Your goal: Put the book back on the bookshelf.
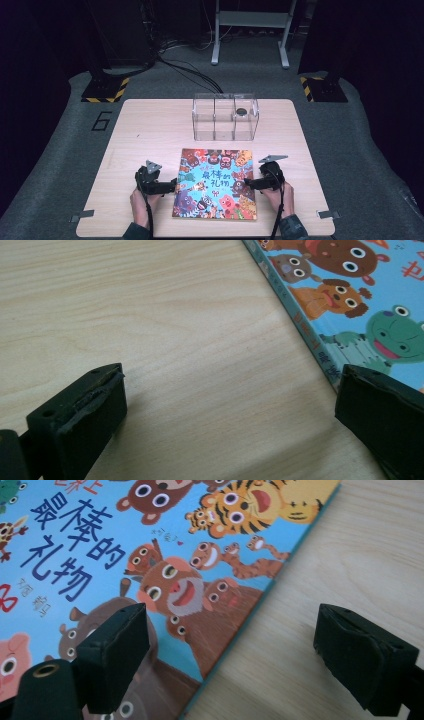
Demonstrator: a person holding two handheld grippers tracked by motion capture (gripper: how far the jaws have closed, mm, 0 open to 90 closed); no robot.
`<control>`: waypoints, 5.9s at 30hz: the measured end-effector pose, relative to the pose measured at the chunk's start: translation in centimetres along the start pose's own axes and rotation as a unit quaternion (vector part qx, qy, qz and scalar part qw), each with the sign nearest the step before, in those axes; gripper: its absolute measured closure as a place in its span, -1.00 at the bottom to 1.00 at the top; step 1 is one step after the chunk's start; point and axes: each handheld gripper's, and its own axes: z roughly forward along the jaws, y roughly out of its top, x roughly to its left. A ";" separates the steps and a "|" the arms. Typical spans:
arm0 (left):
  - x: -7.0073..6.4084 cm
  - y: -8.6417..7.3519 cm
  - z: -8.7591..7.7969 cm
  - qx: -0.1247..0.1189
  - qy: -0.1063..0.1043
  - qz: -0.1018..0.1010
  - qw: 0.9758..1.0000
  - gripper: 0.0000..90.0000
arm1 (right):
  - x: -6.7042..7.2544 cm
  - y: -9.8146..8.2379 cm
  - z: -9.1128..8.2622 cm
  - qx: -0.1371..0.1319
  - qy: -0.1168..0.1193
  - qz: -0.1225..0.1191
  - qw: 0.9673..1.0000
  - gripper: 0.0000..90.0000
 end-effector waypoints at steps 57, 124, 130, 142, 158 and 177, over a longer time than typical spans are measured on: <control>-0.6 0.0 0.2 0.001 0.009 0.010 1.000 -1.00 | 0.0 1.7 0.0 0.032 0.041 0.071 0.996 -0.20; -0.4 0.1 0.2 -0.020 -0.093 0.004 0.995 -1.00 | 2.7 6.4 -2.6 0.014 0.078 -0.001 0.997 -0.36; -0.3 0.1 0.1 -0.020 -0.097 0.005 0.995 -1.00 | 2.5 7.8 -2.2 0.015 0.096 0.003 0.995 -0.36; -0.2 0.1 0.1 -0.022 -0.106 0.007 0.994 -1.00 | 2.5 10.2 -1.1 0.020 0.105 -0.006 0.994 -0.34; -0.1 0.1 0.1 -0.020 -0.110 0.013 0.994 -1.00 | 2.2 10.9 -0.6 0.011 0.092 -0.013 0.996 -0.19; -0.1 0.1 0.1 -0.021 -0.113 0.009 0.993 -0.99 | 1.6 10.6 -1.0 -0.016 0.126 -0.015 0.992 0.05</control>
